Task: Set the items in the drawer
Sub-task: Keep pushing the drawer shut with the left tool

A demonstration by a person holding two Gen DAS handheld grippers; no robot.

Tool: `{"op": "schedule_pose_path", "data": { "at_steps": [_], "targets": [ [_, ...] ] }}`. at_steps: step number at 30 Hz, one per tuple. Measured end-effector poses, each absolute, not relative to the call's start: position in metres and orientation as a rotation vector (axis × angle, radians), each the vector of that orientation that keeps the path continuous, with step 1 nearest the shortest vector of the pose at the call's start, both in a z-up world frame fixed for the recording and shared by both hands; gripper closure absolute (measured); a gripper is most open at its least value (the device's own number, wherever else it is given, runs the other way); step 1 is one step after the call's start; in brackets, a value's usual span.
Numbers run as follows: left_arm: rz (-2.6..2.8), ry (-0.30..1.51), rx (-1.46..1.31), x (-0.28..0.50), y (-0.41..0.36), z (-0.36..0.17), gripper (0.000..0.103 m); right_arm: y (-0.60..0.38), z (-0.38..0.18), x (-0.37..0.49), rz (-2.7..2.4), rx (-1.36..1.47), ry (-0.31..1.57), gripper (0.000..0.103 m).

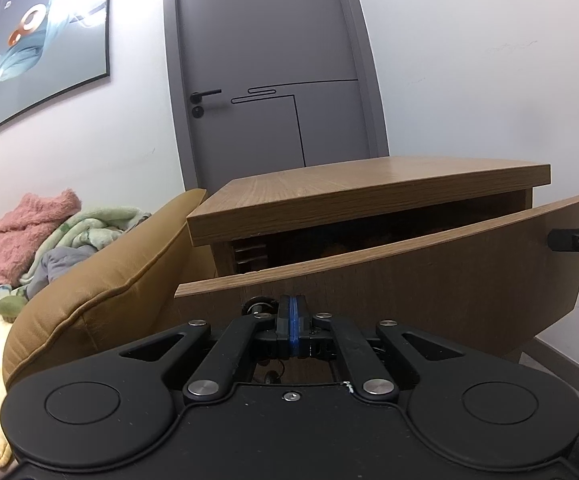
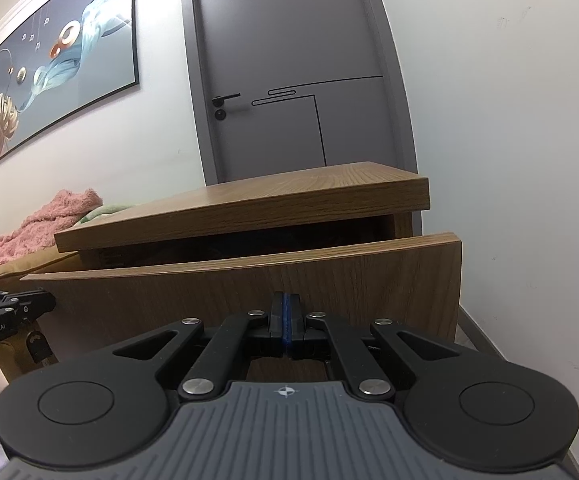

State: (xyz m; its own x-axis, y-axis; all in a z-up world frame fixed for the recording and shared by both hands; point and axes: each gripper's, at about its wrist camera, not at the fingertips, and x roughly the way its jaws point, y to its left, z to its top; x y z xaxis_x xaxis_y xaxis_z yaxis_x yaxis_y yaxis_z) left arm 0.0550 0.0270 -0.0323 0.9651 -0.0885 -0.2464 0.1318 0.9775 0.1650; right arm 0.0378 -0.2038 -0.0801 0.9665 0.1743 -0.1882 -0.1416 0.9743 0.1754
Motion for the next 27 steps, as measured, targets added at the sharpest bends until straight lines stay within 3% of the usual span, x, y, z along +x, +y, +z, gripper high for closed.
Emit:
{"op": "schedule_pose_path", "data": {
  "at_steps": [27],
  "targets": [
    [-0.123,0.273,0.164,0.090,0.032,-0.029,0.100,-0.220,-0.076,0.072,0.174,0.189,0.227,0.103]
  ]
}}
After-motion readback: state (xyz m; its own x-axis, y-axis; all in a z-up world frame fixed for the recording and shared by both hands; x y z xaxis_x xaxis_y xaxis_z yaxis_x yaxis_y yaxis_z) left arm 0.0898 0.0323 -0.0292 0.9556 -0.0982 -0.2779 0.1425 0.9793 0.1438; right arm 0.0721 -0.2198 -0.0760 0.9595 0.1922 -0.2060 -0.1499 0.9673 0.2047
